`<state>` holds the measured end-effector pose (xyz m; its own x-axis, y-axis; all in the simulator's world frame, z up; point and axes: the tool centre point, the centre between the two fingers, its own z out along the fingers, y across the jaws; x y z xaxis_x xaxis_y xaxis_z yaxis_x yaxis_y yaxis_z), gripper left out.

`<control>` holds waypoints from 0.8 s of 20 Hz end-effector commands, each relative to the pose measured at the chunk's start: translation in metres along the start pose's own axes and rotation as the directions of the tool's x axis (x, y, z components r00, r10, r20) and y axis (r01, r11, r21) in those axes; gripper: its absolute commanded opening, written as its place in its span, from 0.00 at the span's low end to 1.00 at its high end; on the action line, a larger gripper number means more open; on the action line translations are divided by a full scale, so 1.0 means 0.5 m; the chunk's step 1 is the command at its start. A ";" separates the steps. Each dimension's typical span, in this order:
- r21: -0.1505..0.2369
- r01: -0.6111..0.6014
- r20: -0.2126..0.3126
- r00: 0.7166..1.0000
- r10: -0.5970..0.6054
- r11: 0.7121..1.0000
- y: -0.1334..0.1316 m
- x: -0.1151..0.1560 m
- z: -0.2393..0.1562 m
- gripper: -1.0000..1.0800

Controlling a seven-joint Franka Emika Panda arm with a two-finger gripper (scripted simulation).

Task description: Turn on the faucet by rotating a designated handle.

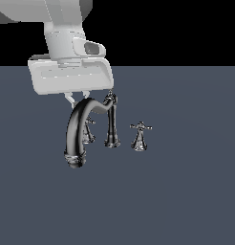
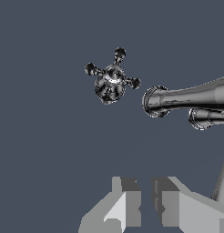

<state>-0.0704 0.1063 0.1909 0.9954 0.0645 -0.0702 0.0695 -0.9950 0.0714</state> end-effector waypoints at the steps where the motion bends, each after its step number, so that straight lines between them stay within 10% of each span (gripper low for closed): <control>1: -0.019 0.078 -0.036 0.996 -0.079 0.997 -0.052 0.024 0.039 0.40; 2: -0.029 0.062 -0.053 0.997 -0.064 0.998 -0.017 0.065 0.039 0.29; 4: -0.022 0.209 -0.070 0.975 -0.210 0.978 -0.147 0.049 0.060 0.41; 5: -0.013 0.216 -0.041 0.975 -0.217 0.976 -0.112 0.038 0.119 0.54; 6: -0.028 0.136 -0.076 0.988 -0.138 0.990 -0.040 0.089 0.125 0.31; 7: -0.043 0.231 -0.095 0.968 -0.234 0.972 -0.158 0.079 0.145 0.71; 8: -0.044 0.235 -0.095 0.966 -0.238 0.971 -0.163 0.077 0.144 0.71; 11: -0.071 0.245 -0.104 0.962 -0.251 0.967 -0.143 0.142 0.189 0.21; 12: -0.051 0.156 -0.074 0.984 -0.159 0.986 0.003 0.167 0.216 0.17; 13: -0.049 0.143 -0.069 0.987 -0.146 0.989 0.019 0.170 0.221 0.17; 14: -0.084 0.174 0.020 0.985 -0.173 0.981 0.120 0.066 0.210 0.35; 15: -0.113 0.205 0.102 0.976 -0.194 0.972 0.089 0.070 0.302 0.35; 16: -0.146 0.185 0.047 0.982 -0.180 0.972 0.142 0.088 0.203 0.46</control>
<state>-0.0209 0.1365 0.0893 0.9280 0.3686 -0.0545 0.3726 -0.9180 0.1361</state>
